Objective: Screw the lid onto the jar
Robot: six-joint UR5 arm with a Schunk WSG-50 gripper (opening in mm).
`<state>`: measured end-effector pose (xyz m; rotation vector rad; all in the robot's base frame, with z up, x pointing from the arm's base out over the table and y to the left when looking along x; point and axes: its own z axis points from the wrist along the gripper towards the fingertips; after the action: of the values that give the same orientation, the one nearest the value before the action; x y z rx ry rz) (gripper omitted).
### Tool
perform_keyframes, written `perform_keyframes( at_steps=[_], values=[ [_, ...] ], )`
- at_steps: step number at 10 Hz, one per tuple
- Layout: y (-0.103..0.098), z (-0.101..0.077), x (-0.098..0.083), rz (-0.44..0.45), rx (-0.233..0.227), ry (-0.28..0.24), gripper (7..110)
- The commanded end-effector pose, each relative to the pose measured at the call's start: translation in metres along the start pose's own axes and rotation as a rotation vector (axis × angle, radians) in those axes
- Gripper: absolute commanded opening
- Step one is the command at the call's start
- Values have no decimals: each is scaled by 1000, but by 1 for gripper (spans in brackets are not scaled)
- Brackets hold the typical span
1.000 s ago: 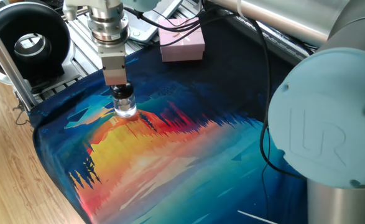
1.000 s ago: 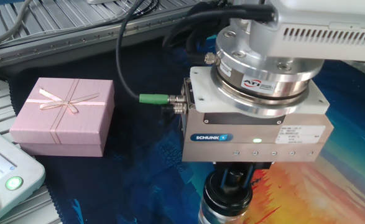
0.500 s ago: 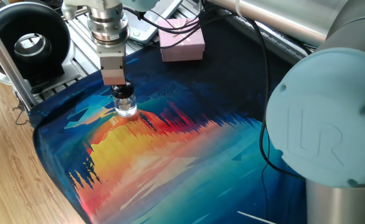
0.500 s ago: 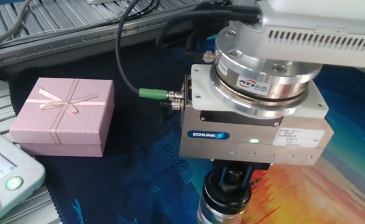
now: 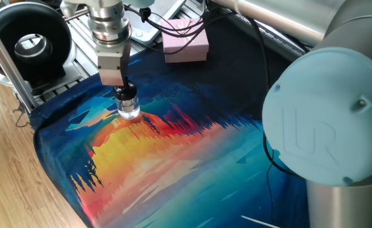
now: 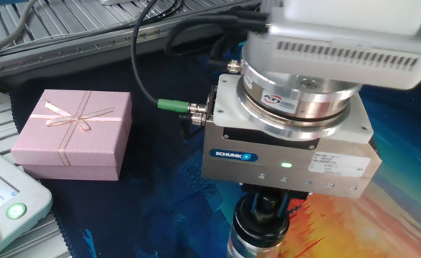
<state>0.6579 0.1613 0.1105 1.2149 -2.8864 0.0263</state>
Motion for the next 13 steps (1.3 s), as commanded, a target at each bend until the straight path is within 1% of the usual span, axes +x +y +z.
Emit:
perform_keyframes(
  at_steps=[1,2,3,4,6,8,12,13],
  values=[
    [-2,-6,2,108,8,26,22],
    [0,-8,-1,141,12,31,22],
    [5,-6,-8,170,-6,14,22],
    [4,-4,-9,178,-12,7,22],
    [1,-2,-11,210,-8,0,22],
    [0,-3,-15,233,-23,-14,22],
    [-2,-6,-18,327,-21,-25,22],
    [-2,-5,-18,371,-18,-28,22]
  ],
)
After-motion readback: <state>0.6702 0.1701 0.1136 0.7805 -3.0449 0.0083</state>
